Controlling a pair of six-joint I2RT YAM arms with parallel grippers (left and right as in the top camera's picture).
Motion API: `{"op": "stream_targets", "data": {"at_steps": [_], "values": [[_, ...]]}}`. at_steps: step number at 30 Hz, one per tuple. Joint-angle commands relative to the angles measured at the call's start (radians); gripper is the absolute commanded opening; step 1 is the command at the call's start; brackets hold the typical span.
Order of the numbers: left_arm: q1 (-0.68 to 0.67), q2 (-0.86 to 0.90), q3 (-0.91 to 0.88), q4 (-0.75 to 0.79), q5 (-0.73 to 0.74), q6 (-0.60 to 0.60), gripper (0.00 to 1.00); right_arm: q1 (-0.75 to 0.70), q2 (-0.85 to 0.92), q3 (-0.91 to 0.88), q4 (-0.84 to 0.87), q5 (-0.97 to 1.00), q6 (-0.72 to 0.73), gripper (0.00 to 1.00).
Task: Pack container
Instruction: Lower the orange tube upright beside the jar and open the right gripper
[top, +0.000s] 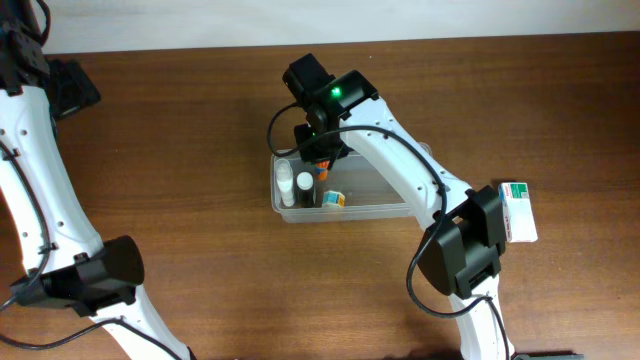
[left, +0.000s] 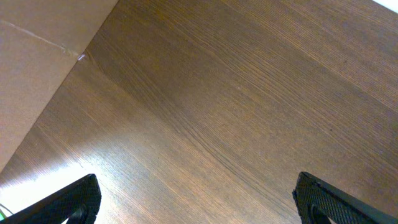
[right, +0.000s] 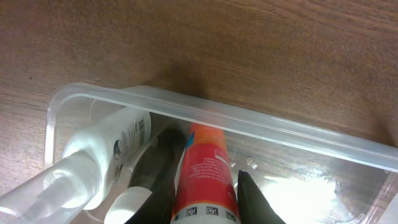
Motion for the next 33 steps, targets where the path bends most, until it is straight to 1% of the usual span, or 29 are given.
{"op": "stream_targets", "data": {"at_steps": [1, 16, 17, 18, 33], "values": [[0.003, 0.005, 0.003, 0.000, -0.010, -0.010, 1.00, 0.005, 0.014, -0.005, 0.003, 0.007, 0.005, 0.22], [0.003, 0.005, 0.003, -0.001, -0.010, -0.010, 1.00, 0.005, 0.017, -0.005, 0.003, 0.005, 0.005, 0.23], [0.003, 0.005, 0.003, 0.000, -0.010, -0.010, 1.00, 0.005, 0.017, -0.005, 0.003, 0.005, 0.005, 0.28], [0.003, 0.005, 0.003, 0.000, -0.010, -0.010, 1.00, 0.005, 0.017, -0.005, 0.003, 0.005, 0.005, 0.29], [0.003, 0.005, 0.003, 0.000, -0.010, -0.010, 1.00, 0.005, 0.017, -0.005, 0.008, 0.005, 0.005, 0.30]]}}
